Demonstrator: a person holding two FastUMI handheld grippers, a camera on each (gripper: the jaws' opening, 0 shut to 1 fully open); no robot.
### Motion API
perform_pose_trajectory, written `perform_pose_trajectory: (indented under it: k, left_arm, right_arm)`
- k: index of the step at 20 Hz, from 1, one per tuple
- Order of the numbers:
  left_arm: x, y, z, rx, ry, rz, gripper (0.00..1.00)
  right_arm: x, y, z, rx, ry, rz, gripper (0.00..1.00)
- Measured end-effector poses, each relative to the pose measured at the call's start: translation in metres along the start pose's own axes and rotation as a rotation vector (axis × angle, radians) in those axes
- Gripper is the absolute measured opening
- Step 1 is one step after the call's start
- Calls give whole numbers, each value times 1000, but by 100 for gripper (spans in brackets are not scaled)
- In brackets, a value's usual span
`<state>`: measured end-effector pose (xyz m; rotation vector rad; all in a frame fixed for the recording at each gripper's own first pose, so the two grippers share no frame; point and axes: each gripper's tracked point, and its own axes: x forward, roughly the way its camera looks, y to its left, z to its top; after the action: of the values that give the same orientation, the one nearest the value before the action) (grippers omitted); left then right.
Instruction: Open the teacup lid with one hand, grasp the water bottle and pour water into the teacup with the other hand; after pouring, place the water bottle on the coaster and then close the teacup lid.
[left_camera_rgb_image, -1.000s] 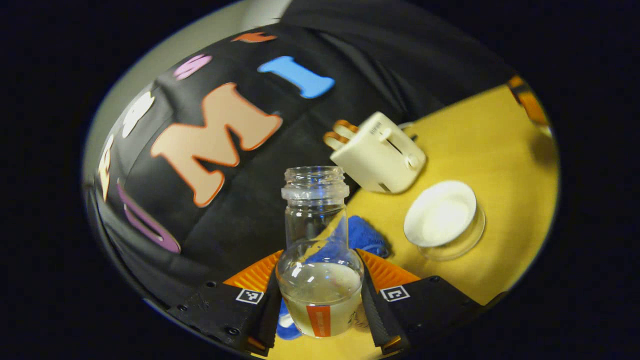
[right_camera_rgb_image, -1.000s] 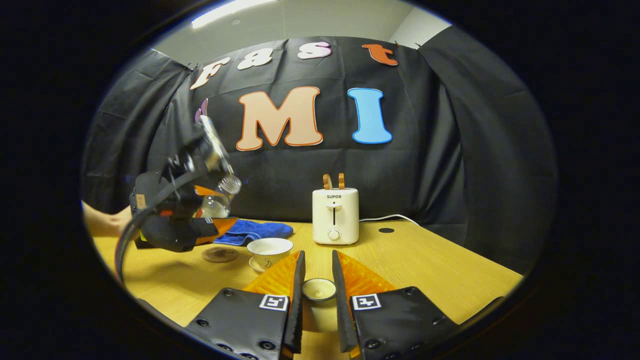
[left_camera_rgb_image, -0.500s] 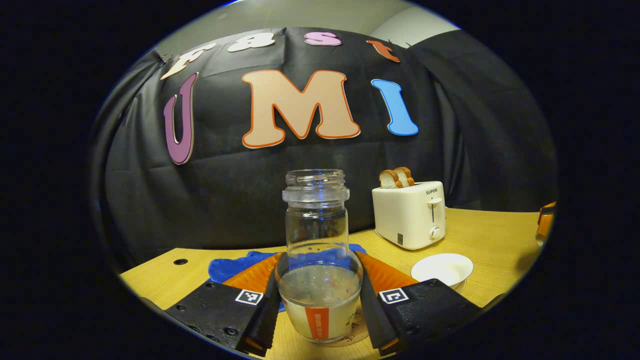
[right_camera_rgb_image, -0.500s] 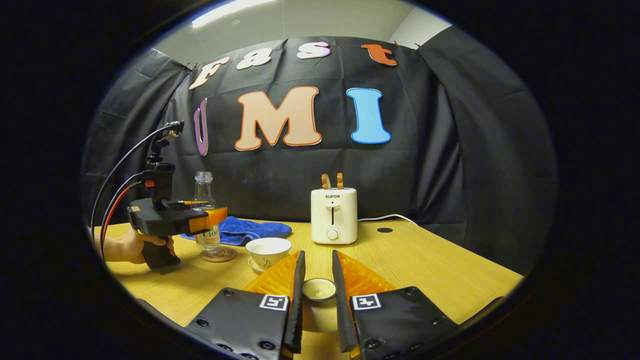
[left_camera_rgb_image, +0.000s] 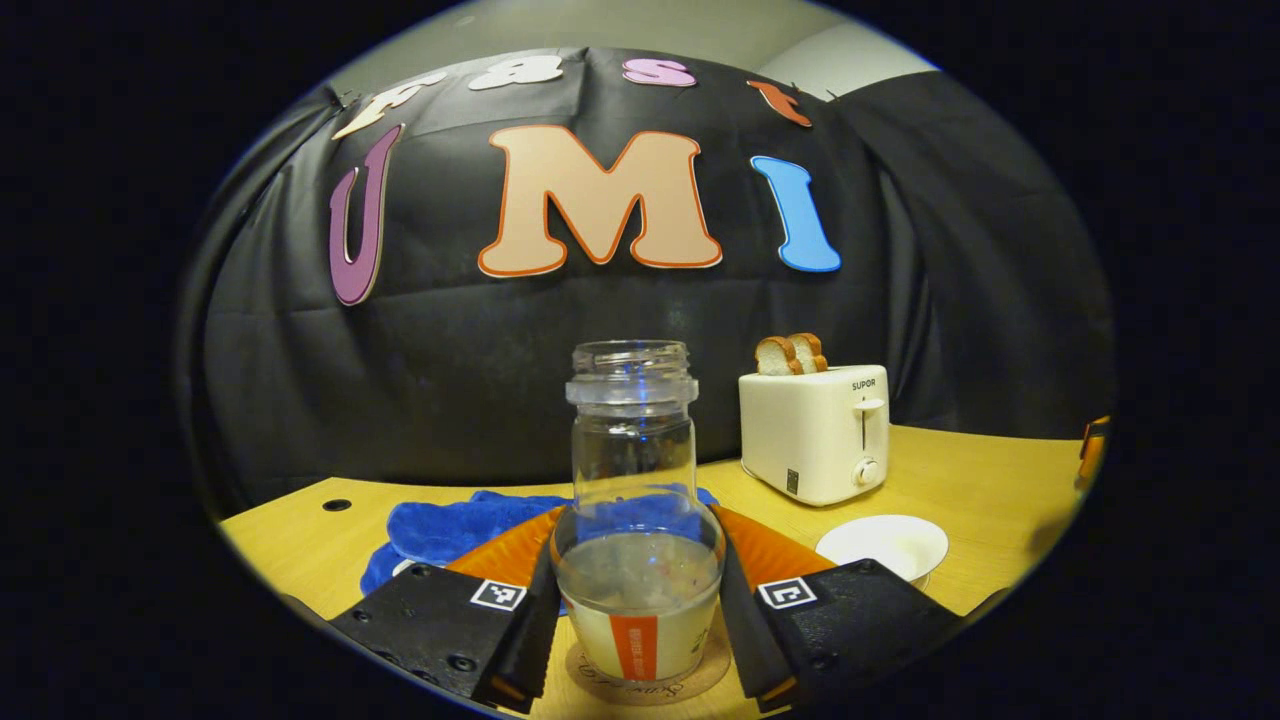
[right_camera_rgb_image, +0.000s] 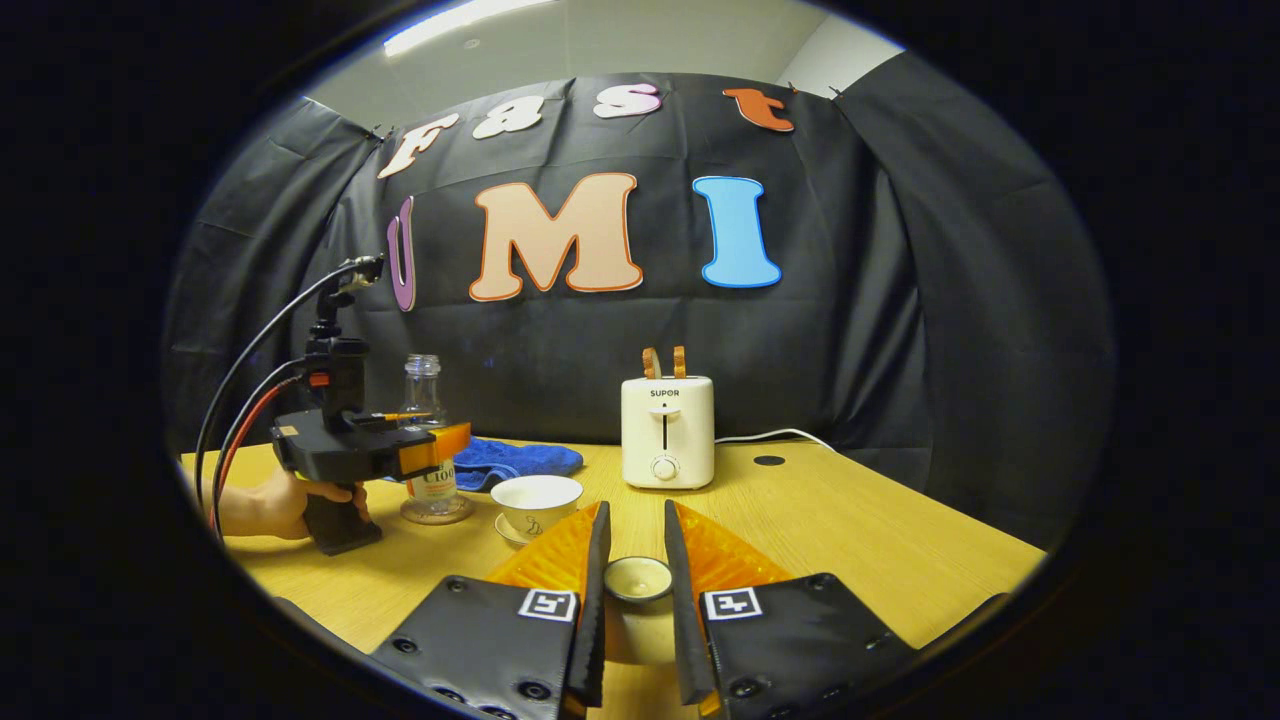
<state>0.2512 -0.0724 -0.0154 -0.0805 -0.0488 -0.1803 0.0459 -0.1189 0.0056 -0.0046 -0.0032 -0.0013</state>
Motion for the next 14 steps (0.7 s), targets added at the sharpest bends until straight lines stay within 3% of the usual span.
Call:
perform_pose_trajectory:
  k: [10, 11, 13, 14]
  left_arm:
    - [8, 1, -2, -73, 2, 6, 73]
    - [8, 0, -3, -66, 9, 7, 77]
    - [6, 1, -6, -74, 13, 10, 98]
    - [4, 0, -5, -76, 15, 6, 96]
  right_arm:
    - [-1, -2, 0, -1, -1, -11, 32]
    - [0, -2, 1, -1, -1, -14, 32]
    - [1, -3, 0, -1, -1, -19, 32]
    - [0, -2, 1, 0, -2, -20, 32]
